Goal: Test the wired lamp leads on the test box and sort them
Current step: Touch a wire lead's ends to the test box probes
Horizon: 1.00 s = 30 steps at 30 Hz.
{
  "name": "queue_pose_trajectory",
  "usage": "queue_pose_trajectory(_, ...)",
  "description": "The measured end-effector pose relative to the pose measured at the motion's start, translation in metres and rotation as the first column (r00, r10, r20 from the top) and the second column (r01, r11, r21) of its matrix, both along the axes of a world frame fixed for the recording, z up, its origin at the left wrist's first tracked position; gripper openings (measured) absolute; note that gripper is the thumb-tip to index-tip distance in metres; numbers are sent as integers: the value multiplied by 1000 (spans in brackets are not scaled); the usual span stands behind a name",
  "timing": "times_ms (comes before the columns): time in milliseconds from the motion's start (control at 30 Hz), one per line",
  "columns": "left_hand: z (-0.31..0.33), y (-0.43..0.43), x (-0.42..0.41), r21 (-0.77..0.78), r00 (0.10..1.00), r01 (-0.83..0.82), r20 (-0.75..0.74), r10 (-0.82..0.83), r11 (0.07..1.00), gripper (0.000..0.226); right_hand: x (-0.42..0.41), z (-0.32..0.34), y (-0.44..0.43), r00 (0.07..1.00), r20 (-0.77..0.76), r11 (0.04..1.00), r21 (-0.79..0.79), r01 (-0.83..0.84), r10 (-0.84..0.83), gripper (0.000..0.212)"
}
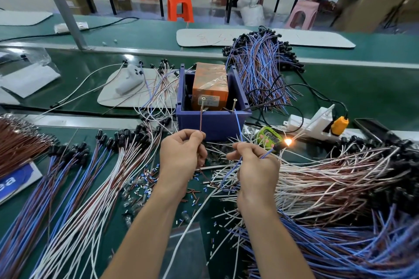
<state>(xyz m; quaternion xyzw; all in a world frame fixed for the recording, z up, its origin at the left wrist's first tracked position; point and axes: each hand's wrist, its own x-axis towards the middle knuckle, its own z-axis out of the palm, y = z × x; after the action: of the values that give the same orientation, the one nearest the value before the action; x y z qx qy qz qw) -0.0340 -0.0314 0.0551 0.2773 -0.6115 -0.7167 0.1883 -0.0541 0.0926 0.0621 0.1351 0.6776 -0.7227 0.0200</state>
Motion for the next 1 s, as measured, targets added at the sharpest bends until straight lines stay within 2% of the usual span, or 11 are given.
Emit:
queue_pose_trajectory(267,0,1,1,-8,1000,18,-3,-18,1000,19,4,0,10,1000,-11,1000,-22,3,-3,29)
queue_pose_trajectory(367,-2,1,8,14,1000,20,-11,-20,1000,21,6,4,21,994,-10,994,-32,-109,109,29)
queue_pose_trajectory(467,-1,14,11,62,993,122,4,-122,991,24,11,9,35,944,21,944,19,-329,329,28)
queue_pose_trajectory(533,1,27,11,119,976,213,15,-217,970,24,17,11,47,897,70,899,-12,-438,437,29)
queue_pose_trajectory(700,8,52,12,180,905,425,-67,-420,887,34,27,19,81,847,150,860,-57,-507,509,32)
queue_pose_trajectory(767,9,61,11,158,893,450,-63,-445,879,36,29,23,100,856,168,873,-110,-476,488,31)
queue_pose_trajectory(833,9,68,12,105,891,452,-18,-453,886,34,30,25,125,886,167,901,-110,-419,432,20)
queue_pose_trajectory(933,3,76,16,-66,879,474,96,-467,878,29,32,22,171,934,140,942,22,-335,329,12)
queue_pose_trajectory(1000,-4,81,21,-223,864,500,193,-465,837,28,35,19,198,968,87,966,89,-243,236,13)
